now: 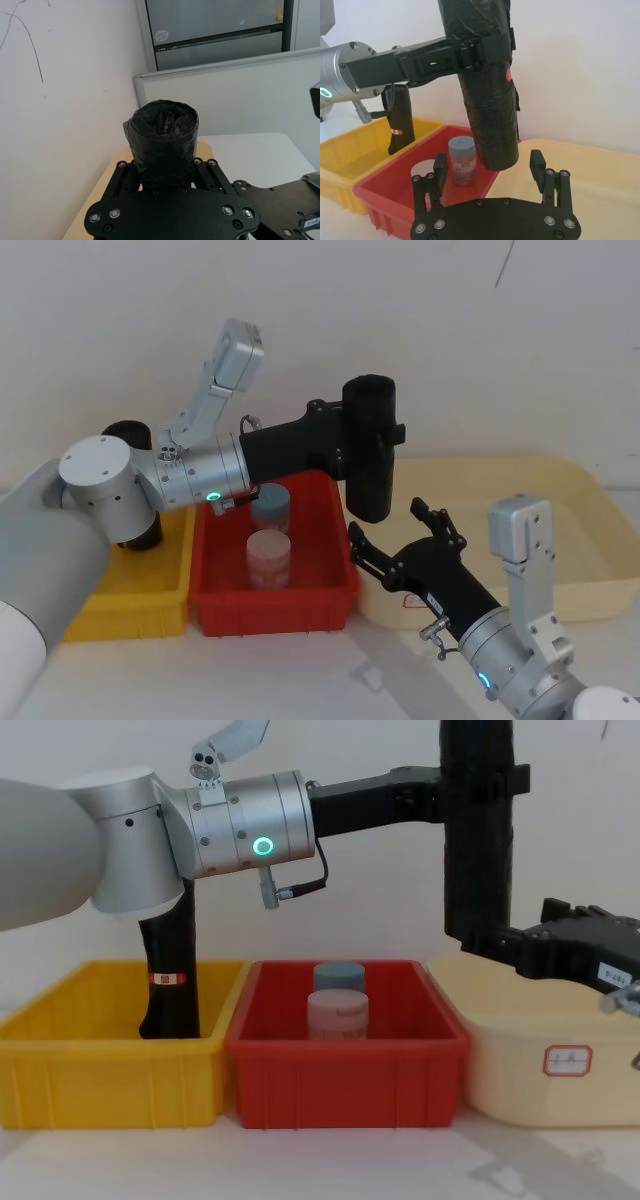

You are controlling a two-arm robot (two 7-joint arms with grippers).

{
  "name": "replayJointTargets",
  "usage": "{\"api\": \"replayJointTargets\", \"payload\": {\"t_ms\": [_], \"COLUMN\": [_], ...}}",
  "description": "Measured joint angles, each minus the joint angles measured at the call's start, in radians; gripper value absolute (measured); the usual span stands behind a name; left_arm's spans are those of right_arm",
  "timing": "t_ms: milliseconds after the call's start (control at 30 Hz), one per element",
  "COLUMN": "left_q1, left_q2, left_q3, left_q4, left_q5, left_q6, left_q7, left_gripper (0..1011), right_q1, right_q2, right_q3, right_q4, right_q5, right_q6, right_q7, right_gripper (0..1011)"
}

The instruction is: Pick up the garbage bag with the one hand and transfer it to the other hand.

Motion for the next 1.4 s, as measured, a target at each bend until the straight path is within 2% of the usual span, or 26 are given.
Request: {"api": "replayJointTargets", "payload": {"t_ms": [1400], "left_q1": [0.0], "left_q2": [0.0], "left_q3": [0.0], "left_q4": [0.0], "left_q5": [0.0], "left_q6": [0.0], "left_q7": [0.0], "left_gripper": [389], "right_q1": [0.067], "right_q2": [-0.031], "right_q3": [-0.012], "right_q4": [0.066], "right_q5": [-0.005], "right_q6": [-0.007], "right_q7": [0.003], "right_gripper": [1001]}}
